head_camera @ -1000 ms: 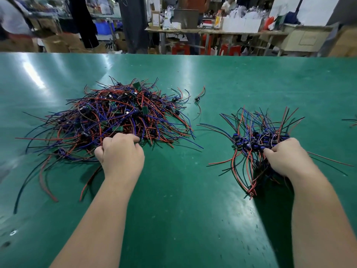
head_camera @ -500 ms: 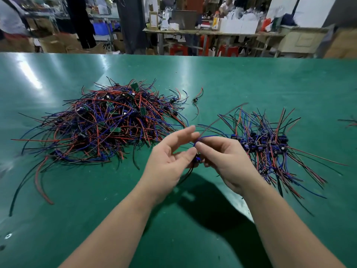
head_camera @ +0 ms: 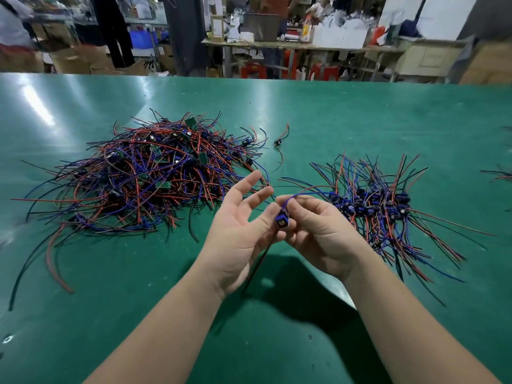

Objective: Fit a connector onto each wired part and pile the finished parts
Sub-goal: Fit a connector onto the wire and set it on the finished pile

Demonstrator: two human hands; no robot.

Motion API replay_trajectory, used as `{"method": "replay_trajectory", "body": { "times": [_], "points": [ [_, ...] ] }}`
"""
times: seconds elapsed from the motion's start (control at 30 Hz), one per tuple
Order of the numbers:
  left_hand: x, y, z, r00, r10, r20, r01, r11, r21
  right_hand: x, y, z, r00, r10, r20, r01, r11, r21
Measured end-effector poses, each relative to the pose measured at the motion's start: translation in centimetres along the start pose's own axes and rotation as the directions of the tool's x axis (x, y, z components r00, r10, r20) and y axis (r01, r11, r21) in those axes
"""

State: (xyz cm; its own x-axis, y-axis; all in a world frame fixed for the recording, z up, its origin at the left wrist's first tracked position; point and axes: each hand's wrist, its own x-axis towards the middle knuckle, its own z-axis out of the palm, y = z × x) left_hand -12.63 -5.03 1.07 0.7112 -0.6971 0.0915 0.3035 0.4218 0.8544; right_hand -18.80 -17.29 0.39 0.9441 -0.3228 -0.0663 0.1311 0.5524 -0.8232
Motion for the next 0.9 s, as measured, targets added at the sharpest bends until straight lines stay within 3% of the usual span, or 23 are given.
{"method": "replay_trajectory", "body": {
  "times": [0.13, 0.27, 0.47, 0.67, 0.9],
  "points": [
    [0.3, -0.5, -0.4, 0.994, 0.044, -0.104, -0.013, 0.962, 0.273, 0.0, -0.5, -0.1, 0.997, -0.041, -0.064, 0.034, 0.993, -0.110],
    [0.3, -0.6, -0.7, 0.990, -0.109, -0.095, 0.133, 0.945, 0.299, 0.1, -0.5, -0.4, 0.985, -0.134, -0.110, 0.109, 0.973, -0.202],
    [0.4, -1.4, -0.6, 0.988, -0.117, -0.101, 0.145, 0.929, 0.340, 0.3, -0.5, -0.5, 0.963, -0.194, -0.188, 0.141, 0.954, -0.266],
    [0.0, -2.0, -0.3, 0.979, -0.200, -0.033, 0.194, 0.876, 0.441, 0.6, -3.2, -3.0, 0.863, -0.225, -0.452, 0.178, 0.973, -0.146],
    [-0.1, -1.7, -1.3, 0.970, -0.244, 0.009, 0.182, 0.747, 0.639, 0.1, -4.5, -4.5, 0.800, -0.274, -0.534, 0.253, 0.961, -0.113]
  ]
}}
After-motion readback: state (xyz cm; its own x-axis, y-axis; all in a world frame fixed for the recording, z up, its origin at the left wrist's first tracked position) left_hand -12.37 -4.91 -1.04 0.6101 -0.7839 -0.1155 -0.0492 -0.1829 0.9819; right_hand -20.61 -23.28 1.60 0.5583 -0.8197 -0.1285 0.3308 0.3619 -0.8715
